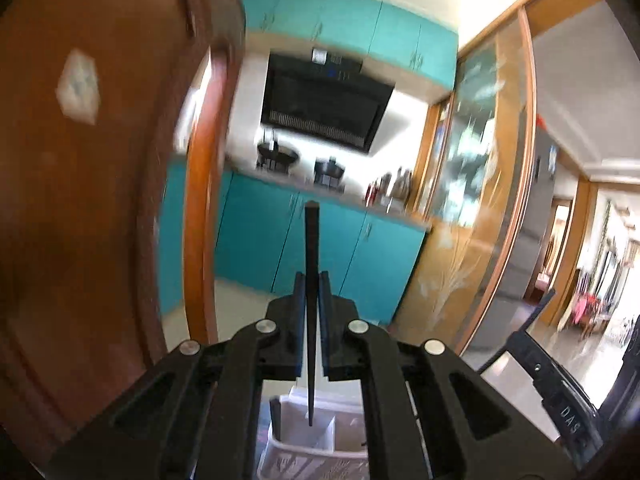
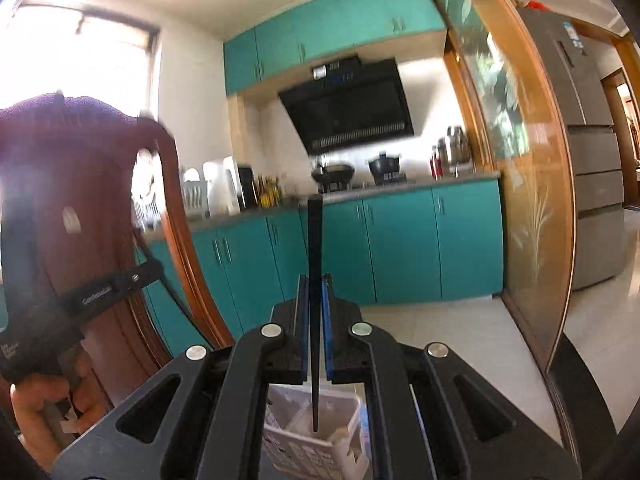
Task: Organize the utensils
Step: 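Lift both held chopsticks and carry them over the white basket, then open both tools to drop the chopsticks into the basket and withdraw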
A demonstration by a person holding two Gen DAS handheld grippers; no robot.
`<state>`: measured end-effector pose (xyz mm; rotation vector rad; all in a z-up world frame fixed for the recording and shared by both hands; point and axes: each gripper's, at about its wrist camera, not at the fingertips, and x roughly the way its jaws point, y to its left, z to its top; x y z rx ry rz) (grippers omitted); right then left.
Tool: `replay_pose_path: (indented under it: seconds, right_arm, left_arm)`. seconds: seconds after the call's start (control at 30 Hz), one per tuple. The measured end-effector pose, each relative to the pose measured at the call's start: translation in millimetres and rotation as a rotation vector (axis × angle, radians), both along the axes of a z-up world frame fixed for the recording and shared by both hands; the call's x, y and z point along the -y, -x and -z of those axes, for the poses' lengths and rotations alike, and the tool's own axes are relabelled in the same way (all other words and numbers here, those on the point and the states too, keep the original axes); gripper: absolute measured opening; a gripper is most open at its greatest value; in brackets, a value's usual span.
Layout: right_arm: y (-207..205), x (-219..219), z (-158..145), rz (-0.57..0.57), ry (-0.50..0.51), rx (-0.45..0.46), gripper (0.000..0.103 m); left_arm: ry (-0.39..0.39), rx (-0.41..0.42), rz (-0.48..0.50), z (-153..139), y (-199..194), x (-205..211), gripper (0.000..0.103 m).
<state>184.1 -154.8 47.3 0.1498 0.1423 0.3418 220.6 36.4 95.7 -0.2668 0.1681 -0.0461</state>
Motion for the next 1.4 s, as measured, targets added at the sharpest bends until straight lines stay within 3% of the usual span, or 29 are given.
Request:
replay_pose_path:
  seconds: [0.23, 0.4, 0.57, 0.67, 0.77, 0.8, 0.87, 0.93, 1.03, 1.13, 1.23, 1.4]
  right_arm:
    - [-10, -11, 21, -0.02, 0.047, -0.067, 0.007]
    - [0, -10, 18, -0.008, 0.07, -0.051, 0.012]
    - [24, -4, 9, -0.018, 0.075, -0.014, 0.018]
    - [48, -1, 8, -0.062, 0.074, 0.011, 0.019]
    - [75, -2, 28, -0.152, 0.096, 0.002, 0.023]
    - [78, -4, 37, -0.172, 0.11, -0.025, 0.027]
    - [72, -14, 75, -0.189, 0.182, -0.185, 0.036]
    - [56, -24, 124, -0.191, 0.248, -0.413, 0.037]
    - [43, -35, 174, -0.197, 0.319, -0.654, 0.037]
    - [43, -45, 194, -0.192, 0.393, -0.723, 0.04]
    - [41, -49, 204, -0.201, 0.396, -0.768, 0.041]
    - [39, -50, 213, -0.189, 0.403, -0.793, 0.04]
  left_arm:
    - [-0.074, -0.114, 0.004, 28, -34, 14, 0.007]
    - [-0.089, -0.155, 0.003, 40, -48, 17, 0.007]
    - [-0.092, -0.14, 0.0, 43, -33, 14, 0.009]
    - [-0.063, -0.07, 0.01, 46, -7, 7, 0.013]
    - [-0.084, -0.037, -0.003, 53, 16, 6, 0.018]
    - [-0.095, -0.035, -0.011, 57, 22, 6, 0.019]
    - [-0.106, -0.069, -0.017, 70, 30, 4, 0.028]
    - [-0.098, -0.14, -0.02, 87, 31, 2, 0.032]
    - [-0.07, -0.247, 0.0, 110, 27, -2, 0.032]
    - [-0.062, -0.294, 0.029, 122, 24, -1, 0.039]
    - [-0.09, -0.315, 0.038, 128, 26, 5, 0.047]
    - [-0.147, -0.362, 0.042, 139, 25, 18, 0.05]
